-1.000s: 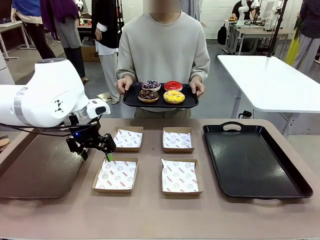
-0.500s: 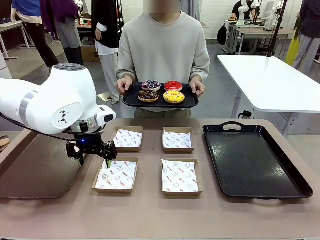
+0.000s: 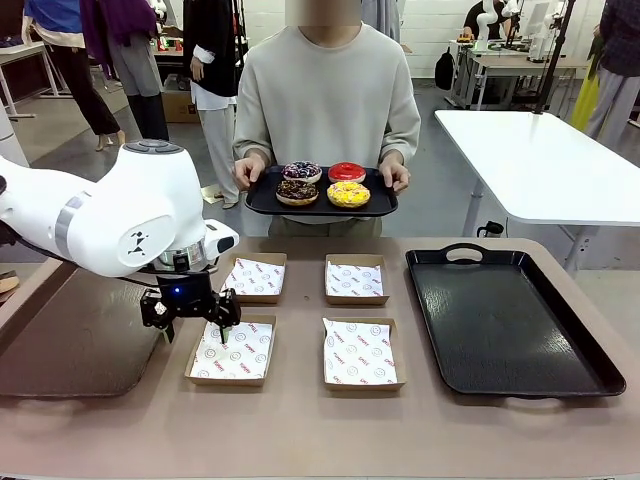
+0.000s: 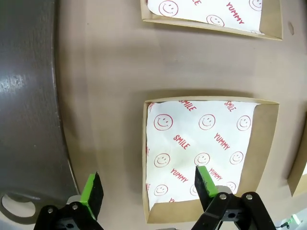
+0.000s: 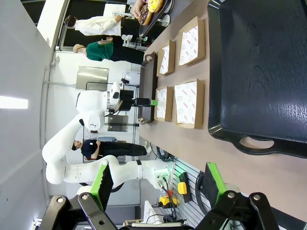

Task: Individually package the donuts and arrange them on the tray.
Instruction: Pick up one Paper togo box, then place the picked Paper togo box on the Handle tray while simultaneously picking up another Paper togo box from the table with the other hand.

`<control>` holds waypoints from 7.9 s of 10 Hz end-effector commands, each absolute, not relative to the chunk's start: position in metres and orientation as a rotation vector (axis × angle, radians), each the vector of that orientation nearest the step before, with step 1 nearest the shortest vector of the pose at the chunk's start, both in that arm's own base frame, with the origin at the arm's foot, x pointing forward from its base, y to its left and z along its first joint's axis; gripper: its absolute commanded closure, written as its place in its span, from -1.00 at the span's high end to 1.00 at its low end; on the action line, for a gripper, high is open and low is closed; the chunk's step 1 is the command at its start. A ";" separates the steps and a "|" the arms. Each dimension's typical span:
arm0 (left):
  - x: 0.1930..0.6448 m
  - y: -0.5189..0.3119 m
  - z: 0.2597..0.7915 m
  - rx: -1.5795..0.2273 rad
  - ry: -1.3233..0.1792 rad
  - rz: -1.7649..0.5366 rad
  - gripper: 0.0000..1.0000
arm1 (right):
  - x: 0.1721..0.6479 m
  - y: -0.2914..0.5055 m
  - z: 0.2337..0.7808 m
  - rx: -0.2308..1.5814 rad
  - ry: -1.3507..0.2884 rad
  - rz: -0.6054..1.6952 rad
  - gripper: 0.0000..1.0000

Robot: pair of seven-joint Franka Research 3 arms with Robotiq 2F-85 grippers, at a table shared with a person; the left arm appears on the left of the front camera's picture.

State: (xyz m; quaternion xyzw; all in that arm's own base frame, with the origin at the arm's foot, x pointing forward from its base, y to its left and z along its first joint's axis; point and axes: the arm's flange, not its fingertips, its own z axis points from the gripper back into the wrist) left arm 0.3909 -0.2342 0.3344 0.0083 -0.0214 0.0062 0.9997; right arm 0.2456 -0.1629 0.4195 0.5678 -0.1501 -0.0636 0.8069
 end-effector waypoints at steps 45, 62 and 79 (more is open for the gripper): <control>0.498 -0.247 0.495 -0.040 -0.116 -0.040 -1.00 | 0.247 -0.164 0.420 1.228 -0.336 -0.133 1.00; 0.454 -0.148 0.539 -0.151 -0.111 -0.075 -0.98 | 0.325 -0.026 0.536 0.703 0.024 -0.019 1.00; 0.426 -0.011 0.483 -0.066 -0.116 0.080 -0.98 | 0.388 0.192 0.438 0.364 0.134 0.007 1.00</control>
